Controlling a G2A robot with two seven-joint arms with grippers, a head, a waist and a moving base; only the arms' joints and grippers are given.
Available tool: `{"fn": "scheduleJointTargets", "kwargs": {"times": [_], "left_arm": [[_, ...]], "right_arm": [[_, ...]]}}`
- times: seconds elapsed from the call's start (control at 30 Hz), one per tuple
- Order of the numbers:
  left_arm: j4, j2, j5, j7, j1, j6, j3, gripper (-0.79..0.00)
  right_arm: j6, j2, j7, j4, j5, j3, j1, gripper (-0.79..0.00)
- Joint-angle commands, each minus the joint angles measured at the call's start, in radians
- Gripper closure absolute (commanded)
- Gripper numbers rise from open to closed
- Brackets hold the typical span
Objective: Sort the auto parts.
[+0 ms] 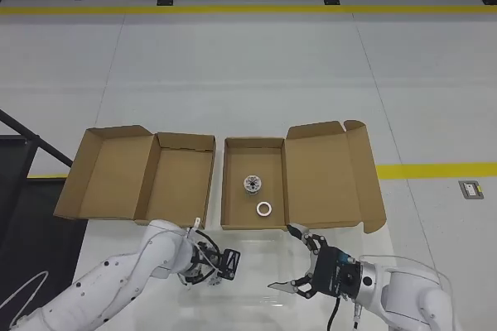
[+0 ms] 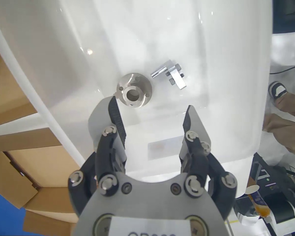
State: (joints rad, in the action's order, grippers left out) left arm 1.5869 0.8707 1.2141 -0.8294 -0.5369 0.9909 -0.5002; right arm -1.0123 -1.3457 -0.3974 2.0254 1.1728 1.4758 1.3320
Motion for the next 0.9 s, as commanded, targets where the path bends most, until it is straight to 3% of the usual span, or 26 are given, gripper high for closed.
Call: {"fn": "scheduleJointTargets", "kwargs": {"times": [0.0,0.07,0.23,0.37,0.5,0.87], "left_arm": [[-0.028,0.016,-0.014,-0.009,0.019,-0.013,0.018,-0.480],[-0.055,0.032,-0.020,-0.017,0.035,-0.021,0.032,-0.422],[-0.118,0.067,-0.017,-0.005,0.061,-0.032,0.059,-0.369],[-0.166,0.093,-0.002,0.008,0.073,-0.049,0.079,-0.382],[-0.207,0.114,0.007,0.028,0.084,-0.047,0.091,-0.465],[-0.301,0.160,0.025,0.070,0.106,-0.036,0.109,-0.379]], "right_arm": [[0.000,0.000,0.000,0.000,0.000,0.000,0.000,-0.785],[0.000,0.000,0.000,0.000,0.000,0.000,0.000,-0.785],[0.000,0.000,0.000,0.000,0.000,0.000,0.000,-0.785],[0.000,0.000,0.000,0.000,0.000,0.000,0.000,-0.785],[0.000,0.000,0.000,0.000,0.000,0.000,0.000,-0.785],[0.000,0.000,0.000,0.000,0.000,0.000,0.000,-0.785]]}}
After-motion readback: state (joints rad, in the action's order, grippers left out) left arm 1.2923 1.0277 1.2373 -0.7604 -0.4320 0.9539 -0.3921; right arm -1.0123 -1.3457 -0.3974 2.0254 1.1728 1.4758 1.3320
